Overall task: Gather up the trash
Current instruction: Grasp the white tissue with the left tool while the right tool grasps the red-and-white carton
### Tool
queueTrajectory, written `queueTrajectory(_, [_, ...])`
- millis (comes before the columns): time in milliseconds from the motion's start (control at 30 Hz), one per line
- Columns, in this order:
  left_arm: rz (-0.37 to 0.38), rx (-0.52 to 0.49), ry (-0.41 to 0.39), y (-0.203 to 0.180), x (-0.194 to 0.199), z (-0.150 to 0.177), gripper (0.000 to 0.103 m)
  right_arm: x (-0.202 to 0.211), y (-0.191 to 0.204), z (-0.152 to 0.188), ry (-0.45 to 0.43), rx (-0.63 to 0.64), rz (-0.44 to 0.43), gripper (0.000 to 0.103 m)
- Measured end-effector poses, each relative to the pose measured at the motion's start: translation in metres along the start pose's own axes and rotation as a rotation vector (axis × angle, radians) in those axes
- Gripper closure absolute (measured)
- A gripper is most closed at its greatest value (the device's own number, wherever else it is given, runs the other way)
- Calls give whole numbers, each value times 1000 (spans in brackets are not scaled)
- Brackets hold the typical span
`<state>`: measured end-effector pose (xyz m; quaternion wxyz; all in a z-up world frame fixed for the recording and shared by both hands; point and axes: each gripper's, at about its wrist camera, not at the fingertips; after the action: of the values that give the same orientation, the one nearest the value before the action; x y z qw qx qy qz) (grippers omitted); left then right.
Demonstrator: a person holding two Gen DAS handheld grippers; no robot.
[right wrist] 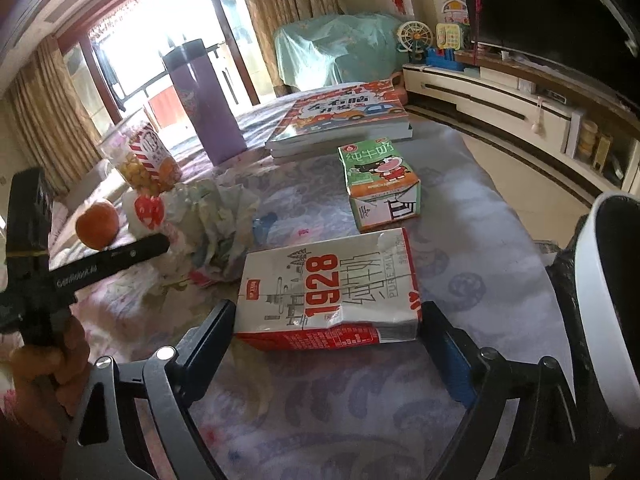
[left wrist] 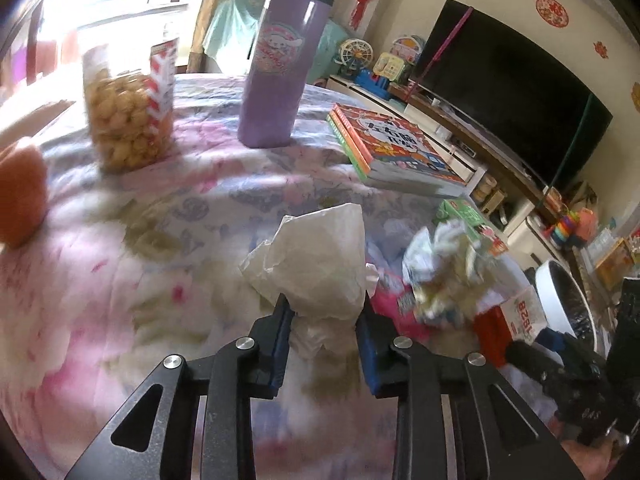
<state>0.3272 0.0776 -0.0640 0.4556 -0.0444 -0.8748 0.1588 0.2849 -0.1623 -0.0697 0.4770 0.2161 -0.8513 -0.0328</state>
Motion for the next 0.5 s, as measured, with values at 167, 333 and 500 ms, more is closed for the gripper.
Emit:
queueTrajectory(167, [35,15,-12,-5,31,28,75,19,0,13,-32,-18,-35,11])
queueTrajectory(333, [82,7,-3,-16,50,50,75,36,-2,26,-50,-31,-50,11])
queueTrajectory(500, [119,-25,9,-33,60,64,75,55,-10,39,-66,-53,-56,11])
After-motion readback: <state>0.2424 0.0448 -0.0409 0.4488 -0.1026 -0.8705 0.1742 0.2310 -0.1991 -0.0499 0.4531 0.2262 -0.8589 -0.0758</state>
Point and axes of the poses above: each gripper's, at about its wrist camera, not at the fingertips, and x roughly against the way its jaws point, y to its left, z to its underside, and after that the axes turned 8 degrees about y, right-handed
